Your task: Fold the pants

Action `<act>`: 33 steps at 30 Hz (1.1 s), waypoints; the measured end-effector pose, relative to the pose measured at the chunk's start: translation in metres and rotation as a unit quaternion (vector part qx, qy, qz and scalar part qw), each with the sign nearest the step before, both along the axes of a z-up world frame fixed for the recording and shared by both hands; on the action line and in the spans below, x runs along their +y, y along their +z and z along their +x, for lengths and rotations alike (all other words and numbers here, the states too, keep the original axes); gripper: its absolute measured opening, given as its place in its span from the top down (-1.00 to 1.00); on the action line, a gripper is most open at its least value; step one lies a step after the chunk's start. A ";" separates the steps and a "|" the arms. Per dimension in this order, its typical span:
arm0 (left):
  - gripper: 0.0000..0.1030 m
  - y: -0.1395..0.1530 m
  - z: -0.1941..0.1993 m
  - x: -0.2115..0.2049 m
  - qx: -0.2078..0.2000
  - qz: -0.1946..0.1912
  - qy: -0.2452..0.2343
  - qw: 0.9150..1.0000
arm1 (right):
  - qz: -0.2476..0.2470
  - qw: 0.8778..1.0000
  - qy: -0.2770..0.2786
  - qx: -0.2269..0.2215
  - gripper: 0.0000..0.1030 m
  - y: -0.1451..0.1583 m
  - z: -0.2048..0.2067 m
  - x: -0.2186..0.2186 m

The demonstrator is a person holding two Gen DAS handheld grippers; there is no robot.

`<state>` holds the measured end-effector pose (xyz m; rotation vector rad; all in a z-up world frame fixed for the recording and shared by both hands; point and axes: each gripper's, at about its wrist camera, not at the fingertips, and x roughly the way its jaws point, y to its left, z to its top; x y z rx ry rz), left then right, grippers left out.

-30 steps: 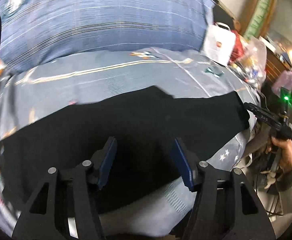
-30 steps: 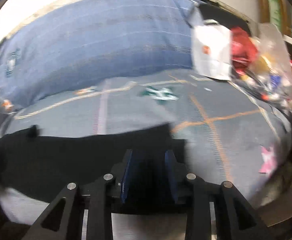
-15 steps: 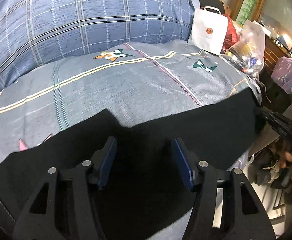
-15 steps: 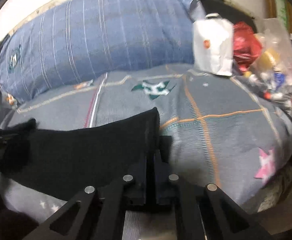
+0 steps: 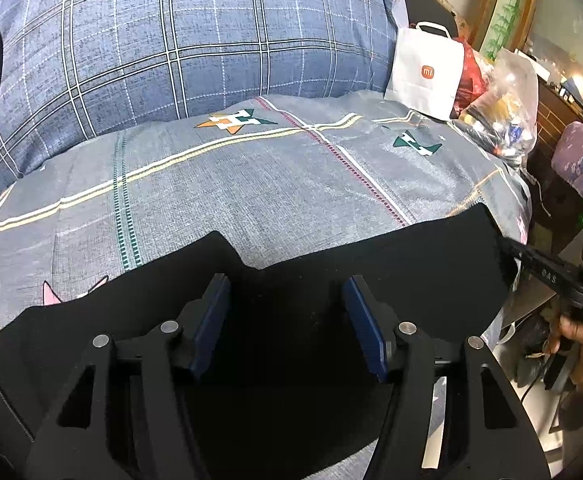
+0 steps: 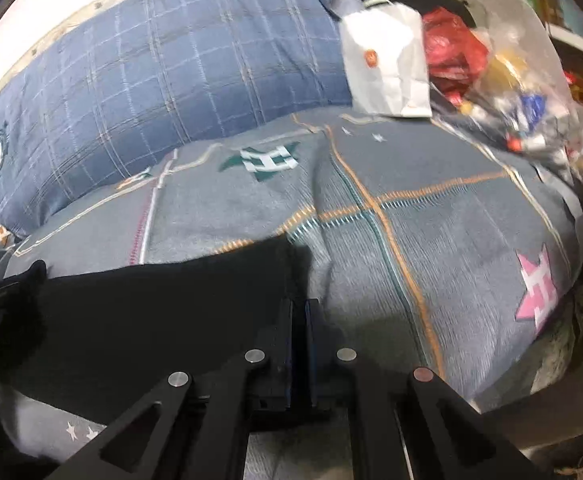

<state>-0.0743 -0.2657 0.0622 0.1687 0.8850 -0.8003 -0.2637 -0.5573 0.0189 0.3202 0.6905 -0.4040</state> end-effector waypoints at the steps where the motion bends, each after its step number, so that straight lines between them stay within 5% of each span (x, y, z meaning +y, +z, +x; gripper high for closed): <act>1: -0.15 0.002 -0.002 0.000 -0.003 -0.001 0.001 1.000 | 0.008 1.000 -0.001 -0.008 0.90 0.001 -0.005 0.001; 9: -0.15 0.017 -0.020 -0.015 -0.030 -0.001 -0.017 0.999 | 0.056 0.996 0.056 -0.039 0.46 0.001 -0.036 0.034; 22: -0.36 0.011 -0.019 -0.030 0.002 0.001 -0.016 1.000 | 0.102 0.992 0.075 -0.025 0.37 -0.023 -0.035 0.054; 33: -0.37 0.009 -0.025 -0.089 0.014 -0.002 -0.097 0.995 | 0.150 0.986 0.047 -0.055 0.28 -0.037 -0.050 0.029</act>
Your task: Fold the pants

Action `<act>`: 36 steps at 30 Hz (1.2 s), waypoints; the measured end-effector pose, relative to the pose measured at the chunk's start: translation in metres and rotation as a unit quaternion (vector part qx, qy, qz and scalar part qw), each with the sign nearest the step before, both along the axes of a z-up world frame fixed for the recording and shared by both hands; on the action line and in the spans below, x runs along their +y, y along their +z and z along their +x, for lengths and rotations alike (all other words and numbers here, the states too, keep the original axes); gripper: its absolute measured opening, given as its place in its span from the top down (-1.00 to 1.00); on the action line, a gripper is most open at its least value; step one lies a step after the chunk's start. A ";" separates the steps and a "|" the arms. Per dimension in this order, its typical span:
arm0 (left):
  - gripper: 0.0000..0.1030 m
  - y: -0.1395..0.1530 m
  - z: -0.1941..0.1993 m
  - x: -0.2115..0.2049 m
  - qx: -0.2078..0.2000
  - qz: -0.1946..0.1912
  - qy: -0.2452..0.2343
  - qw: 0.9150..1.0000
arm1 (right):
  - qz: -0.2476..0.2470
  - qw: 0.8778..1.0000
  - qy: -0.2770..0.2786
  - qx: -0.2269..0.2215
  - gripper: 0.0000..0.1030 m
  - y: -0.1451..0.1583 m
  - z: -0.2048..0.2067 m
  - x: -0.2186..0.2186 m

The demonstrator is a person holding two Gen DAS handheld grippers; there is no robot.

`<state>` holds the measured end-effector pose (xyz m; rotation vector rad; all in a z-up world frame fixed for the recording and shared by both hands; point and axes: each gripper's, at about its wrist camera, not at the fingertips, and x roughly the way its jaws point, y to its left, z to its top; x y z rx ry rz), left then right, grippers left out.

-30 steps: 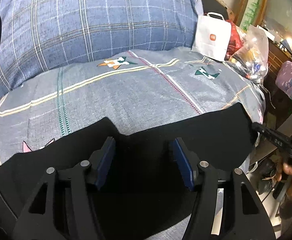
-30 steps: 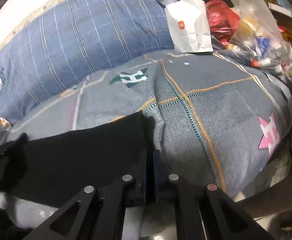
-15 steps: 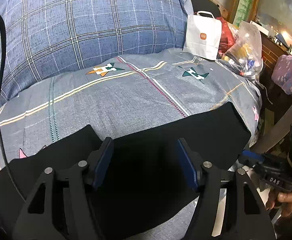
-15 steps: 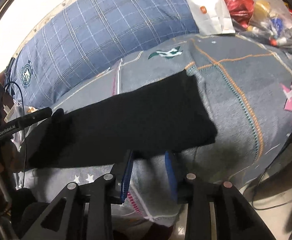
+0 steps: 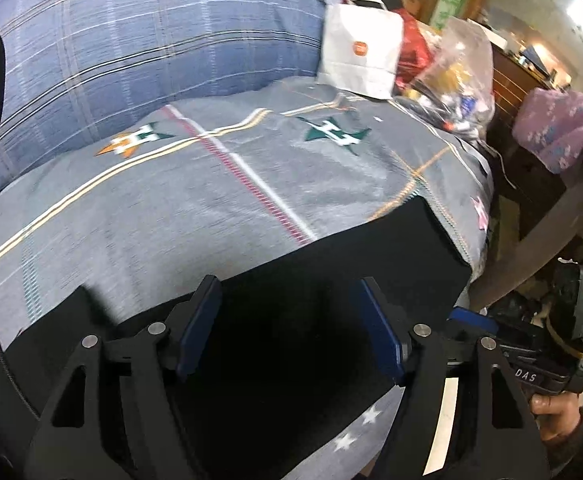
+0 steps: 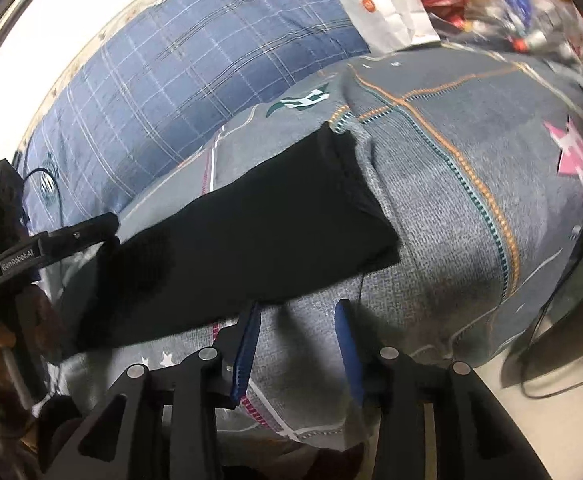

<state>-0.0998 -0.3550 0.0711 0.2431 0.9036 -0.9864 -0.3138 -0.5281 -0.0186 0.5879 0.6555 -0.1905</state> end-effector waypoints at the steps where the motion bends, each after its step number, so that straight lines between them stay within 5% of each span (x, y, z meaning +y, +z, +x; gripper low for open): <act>1: -0.37 -0.001 -0.001 -0.007 0.002 0.003 -0.006 1.000 | 0.001 1.000 0.000 -0.001 0.28 -0.001 0.000 -0.001; 10: -0.37 -0.003 -0.014 -0.063 -0.010 0.018 -0.098 0.995 | 0.002 1.000 0.002 -0.020 0.22 -0.001 0.003 -0.008; 15: -0.37 -0.005 -0.010 -0.101 0.019 0.008 -0.141 0.990 | 0.003 0.999 0.002 -0.042 0.17 -0.004 0.002 -0.009; 24: -0.37 -0.027 -0.019 -0.175 0.038 0.047 -0.207 0.976 | 0.007 0.996 0.009 -0.088 0.14 -0.011 -0.006 -0.010; 28: -0.37 -0.033 -0.029 -0.183 0.019 0.026 -0.236 0.971 | 0.022 0.992 0.001 -0.122 0.13 -0.015 -0.003 -0.016; 31: 0.05 -0.036 -0.033 -0.181 0.005 0.018 -0.242 0.970 | 0.046 0.987 -0.004 -0.152 0.13 -0.020 0.003 -0.022; 32: 0.31 -0.036 -0.033 -0.180 -0.003 0.017 -0.242 0.970 | 0.051 0.986 -0.003 -0.159 0.22 -0.021 0.006 -0.024; 33: 0.42 -0.036 -0.031 -0.180 0.004 0.014 -0.244 0.970 | 0.053 0.986 -0.008 -0.159 0.56 -0.022 0.009 -0.026; 36: 0.64 -0.035 -0.025 -0.177 0.026 0.005 -0.239 0.971 | 0.080 0.984 -0.013 -0.156 0.78 -0.021 0.018 -0.031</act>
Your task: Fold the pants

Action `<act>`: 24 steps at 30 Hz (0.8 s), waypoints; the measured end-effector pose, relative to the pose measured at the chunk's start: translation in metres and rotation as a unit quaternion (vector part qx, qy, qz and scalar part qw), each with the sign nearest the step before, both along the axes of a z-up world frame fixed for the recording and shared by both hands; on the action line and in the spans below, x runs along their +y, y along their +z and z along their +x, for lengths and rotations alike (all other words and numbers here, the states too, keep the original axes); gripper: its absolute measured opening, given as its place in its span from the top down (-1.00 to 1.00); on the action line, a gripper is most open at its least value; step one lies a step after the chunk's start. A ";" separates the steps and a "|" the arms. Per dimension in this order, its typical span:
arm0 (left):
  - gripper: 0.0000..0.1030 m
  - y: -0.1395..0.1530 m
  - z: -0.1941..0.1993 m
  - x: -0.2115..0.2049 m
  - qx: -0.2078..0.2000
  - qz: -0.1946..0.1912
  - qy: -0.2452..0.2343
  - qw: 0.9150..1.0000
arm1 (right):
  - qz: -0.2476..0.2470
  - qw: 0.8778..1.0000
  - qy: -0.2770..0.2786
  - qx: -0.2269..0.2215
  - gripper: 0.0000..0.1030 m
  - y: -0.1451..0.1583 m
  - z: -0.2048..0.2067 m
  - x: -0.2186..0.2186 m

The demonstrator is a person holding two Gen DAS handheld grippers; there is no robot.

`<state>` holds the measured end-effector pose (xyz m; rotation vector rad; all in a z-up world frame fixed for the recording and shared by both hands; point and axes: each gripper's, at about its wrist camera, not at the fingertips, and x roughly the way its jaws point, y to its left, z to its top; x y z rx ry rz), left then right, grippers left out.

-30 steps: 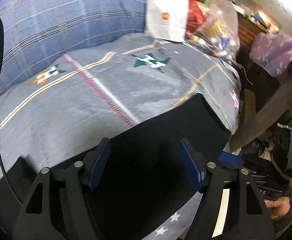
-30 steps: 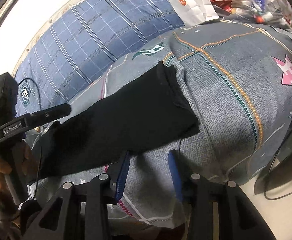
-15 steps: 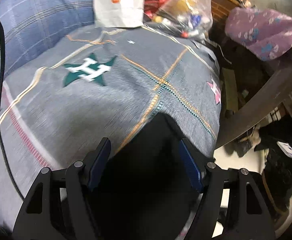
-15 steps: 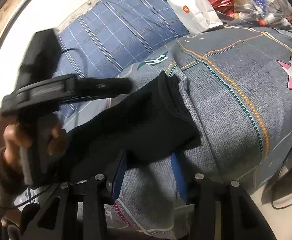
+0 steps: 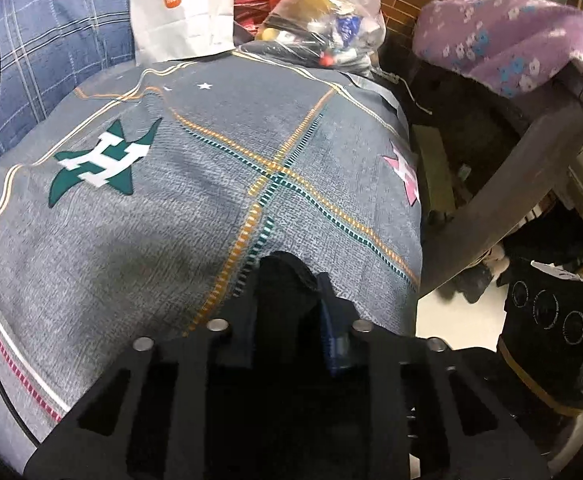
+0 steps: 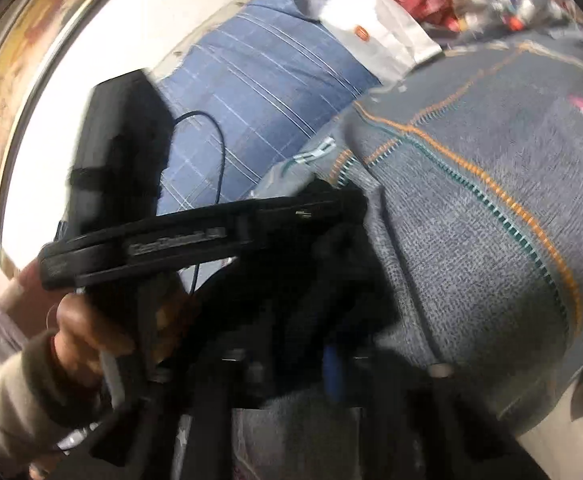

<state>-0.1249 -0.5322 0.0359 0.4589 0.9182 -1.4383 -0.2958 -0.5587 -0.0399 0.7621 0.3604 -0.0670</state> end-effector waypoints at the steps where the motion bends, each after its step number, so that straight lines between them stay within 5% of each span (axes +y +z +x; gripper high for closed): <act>1: 0.70 0.003 0.000 0.004 -0.001 -0.005 0.001 1.000 | -0.006 1.000 0.003 0.003 0.79 0.005 0.001 0.003; 9: 0.73 0.067 0.015 0.066 0.027 -0.075 0.033 0.996 | -0.088 0.994 0.049 -0.031 0.80 0.076 0.009 0.043; 16: 0.73 0.133 0.051 0.189 0.002 -0.107 0.125 0.986 | -0.166 0.973 0.153 -0.056 0.81 0.131 0.050 0.122; 22: 0.73 0.119 0.084 0.311 -0.008 -0.072 0.255 0.964 | -0.195 0.943 0.271 0.017 0.73 0.103 0.121 0.204; 24: 0.39 0.102 0.087 0.343 0.009 -0.055 0.293 0.955 | -0.179 0.922 0.332 0.084 0.25 0.074 0.154 0.225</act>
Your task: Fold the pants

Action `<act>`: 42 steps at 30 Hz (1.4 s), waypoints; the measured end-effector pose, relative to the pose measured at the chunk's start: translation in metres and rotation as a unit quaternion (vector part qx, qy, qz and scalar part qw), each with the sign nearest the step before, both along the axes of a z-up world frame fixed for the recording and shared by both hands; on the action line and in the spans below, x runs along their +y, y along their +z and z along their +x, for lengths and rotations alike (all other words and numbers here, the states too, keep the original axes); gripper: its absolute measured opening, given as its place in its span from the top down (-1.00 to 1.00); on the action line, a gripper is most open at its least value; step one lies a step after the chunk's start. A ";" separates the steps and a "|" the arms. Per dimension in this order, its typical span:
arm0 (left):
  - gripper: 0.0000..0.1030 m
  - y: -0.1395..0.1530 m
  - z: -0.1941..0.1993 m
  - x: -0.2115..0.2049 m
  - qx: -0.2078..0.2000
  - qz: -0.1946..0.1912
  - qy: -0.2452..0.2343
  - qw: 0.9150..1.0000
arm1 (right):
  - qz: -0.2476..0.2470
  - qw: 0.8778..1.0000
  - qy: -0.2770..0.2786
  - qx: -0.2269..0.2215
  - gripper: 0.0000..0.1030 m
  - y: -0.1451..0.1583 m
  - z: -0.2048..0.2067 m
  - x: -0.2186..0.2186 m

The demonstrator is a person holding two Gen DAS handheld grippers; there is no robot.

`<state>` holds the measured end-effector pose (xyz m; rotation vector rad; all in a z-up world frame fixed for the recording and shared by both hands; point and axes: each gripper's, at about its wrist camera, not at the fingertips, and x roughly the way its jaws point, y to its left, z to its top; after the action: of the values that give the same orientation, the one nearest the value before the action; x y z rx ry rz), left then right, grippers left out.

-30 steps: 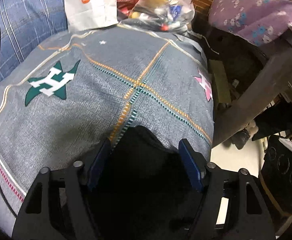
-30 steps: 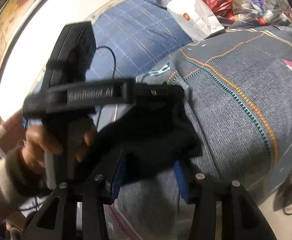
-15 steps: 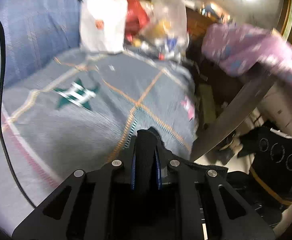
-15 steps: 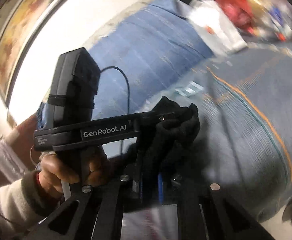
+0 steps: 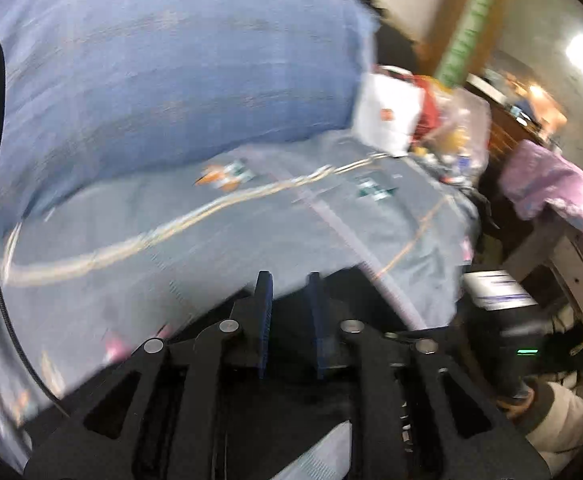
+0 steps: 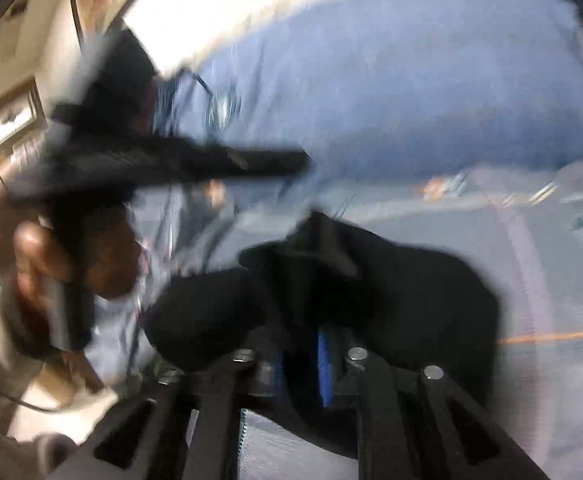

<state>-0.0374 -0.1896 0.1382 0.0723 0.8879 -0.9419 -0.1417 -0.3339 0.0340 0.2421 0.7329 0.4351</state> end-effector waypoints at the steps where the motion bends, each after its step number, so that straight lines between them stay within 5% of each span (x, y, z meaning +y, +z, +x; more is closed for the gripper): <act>1: 0.06 -0.007 0.000 0.010 0.012 0.001 0.014 1.000 | -0.012 0.999 0.015 0.046 0.25 -0.014 0.012 0.009; 5: -0.09 -0.029 -0.007 0.041 0.049 -0.021 0.047 0.997 | -0.008 0.999 0.034 0.005 0.20 0.012 -0.024 0.008; 9: -0.32 -0.046 -0.017 0.040 0.075 -0.039 0.056 0.995 | 0.001 0.998 -0.043 -0.040 0.09 0.030 -0.067 -0.035; 12: -0.32 -0.055 -0.026 0.021 0.081 -0.029 0.050 0.995 | 0.015 0.992 -0.122 -0.031 0.09 0.019 -0.080 -0.072; 16: -0.32 -0.072 -0.029 -0.008 0.084 -0.003 0.068 0.994 | 0.027 0.988 -0.147 -0.028 0.10 0.016 -0.067 -0.089; 18: 0.04 -0.085 -0.029 -0.014 0.117 -0.012 0.075 0.990 | 0.009 0.989 -0.146 -0.028 0.12 0.017 -0.055 -0.082; 19: 0.52 -0.089 -0.031 -0.015 0.125 -0.010 0.076 0.989 | 0.001 0.989 -0.145 -0.026 0.12 0.019 -0.049 -0.076; 20: 0.62 -0.090 -0.035 -0.015 0.121 -0.004 0.077 0.990 | -0.004 0.989 -0.143 -0.026 0.12 0.019 -0.047 -0.074; 24: 0.61 -0.086 -0.048 -0.008 0.075 0.018 0.082 0.994 | -0.001 0.992 -0.117 -0.042 0.13 0.021 -0.037 -0.065; 28: 0.62 -0.093 -0.039 -0.002 0.095 0.008 0.097 0.991 | -0.031 0.992 -0.122 0.002 0.13 -0.014 -0.017 -0.064; 36: 0.61 -0.052 -0.046 0.008 0.059 -0.018 0.108 0.992 | -0.051 0.988 -0.140 -0.024 0.14 0.019 -0.041 -0.072; 42: 0.61 -0.061 -0.029 -0.028 0.052 0.001 0.109 0.993 | -0.052 0.984 -0.167 -0.025 0.14 0.022 -0.018 -0.081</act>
<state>-0.0666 -0.2174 0.0768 -0.0707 0.9717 -0.7454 -0.1596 -0.4153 0.0563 0.2495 0.6485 0.0835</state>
